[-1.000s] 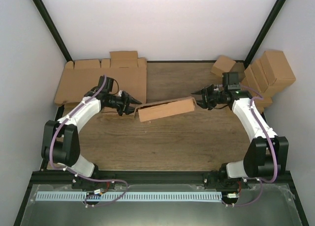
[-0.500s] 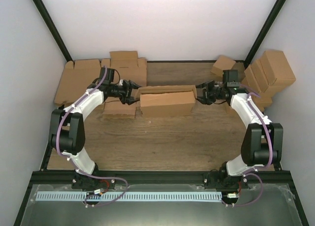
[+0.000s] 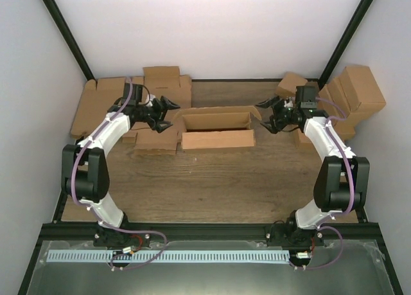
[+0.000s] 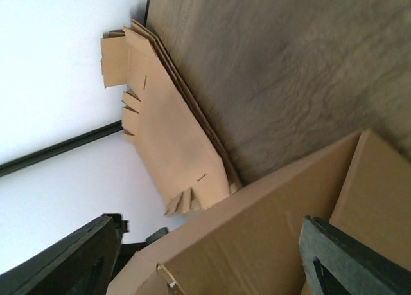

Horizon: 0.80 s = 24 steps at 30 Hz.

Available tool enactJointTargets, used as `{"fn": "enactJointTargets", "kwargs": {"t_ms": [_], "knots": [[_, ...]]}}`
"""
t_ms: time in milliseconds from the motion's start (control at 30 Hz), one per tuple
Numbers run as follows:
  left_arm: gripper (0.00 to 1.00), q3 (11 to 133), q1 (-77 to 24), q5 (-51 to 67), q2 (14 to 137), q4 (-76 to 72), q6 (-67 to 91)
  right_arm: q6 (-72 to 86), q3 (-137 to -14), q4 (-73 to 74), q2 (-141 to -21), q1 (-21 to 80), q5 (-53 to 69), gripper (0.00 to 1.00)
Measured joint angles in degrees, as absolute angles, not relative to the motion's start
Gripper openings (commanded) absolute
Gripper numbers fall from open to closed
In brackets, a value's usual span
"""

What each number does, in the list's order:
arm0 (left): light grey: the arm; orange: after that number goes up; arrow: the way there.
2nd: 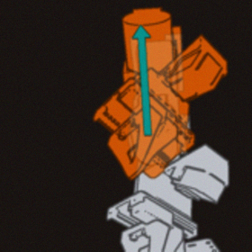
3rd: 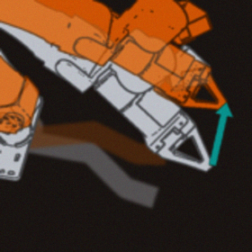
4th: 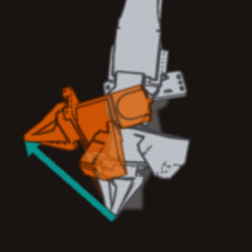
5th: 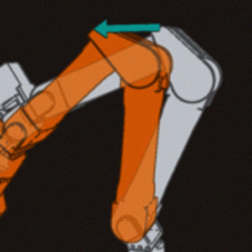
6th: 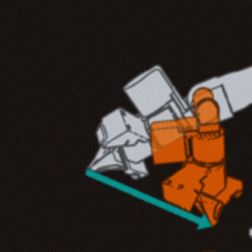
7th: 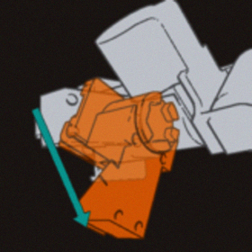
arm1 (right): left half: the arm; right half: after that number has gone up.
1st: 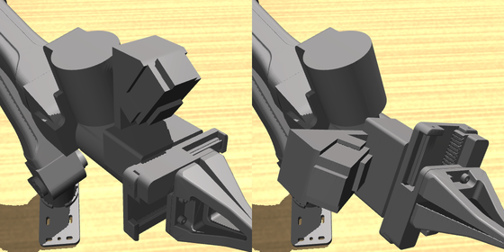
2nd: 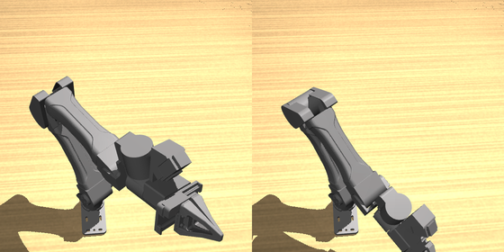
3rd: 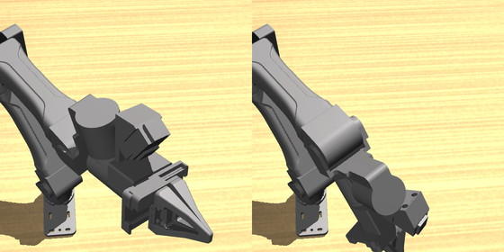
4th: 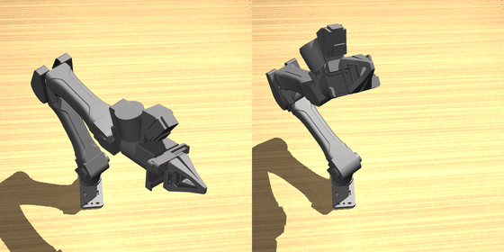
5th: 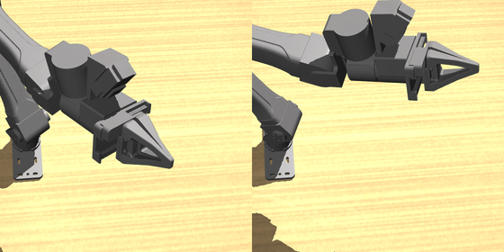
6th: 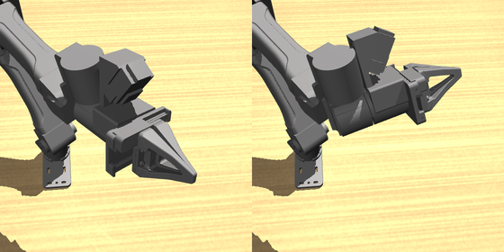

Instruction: Fold the paper box

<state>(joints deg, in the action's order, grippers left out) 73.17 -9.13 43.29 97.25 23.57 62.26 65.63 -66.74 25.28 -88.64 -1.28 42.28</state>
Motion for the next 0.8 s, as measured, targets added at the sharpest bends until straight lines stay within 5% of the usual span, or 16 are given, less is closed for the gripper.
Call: {"fn": "enactJointTargets", "kwargs": {"t_ms": [567, 800], "knots": [[0.76, 68.6, -8.7, 41.7, 96.1, 22.2, 56.3, 54.1, -66.3, 25.6, -89.6, -1.3, 39.5, 0.75], [0.65, 67.6, -9.6, 43.8, 96.1, 21.9, 56.1, 52.2, -66.2, 25.6, -89.6, -1.3, 41.1, 0.71]]}}
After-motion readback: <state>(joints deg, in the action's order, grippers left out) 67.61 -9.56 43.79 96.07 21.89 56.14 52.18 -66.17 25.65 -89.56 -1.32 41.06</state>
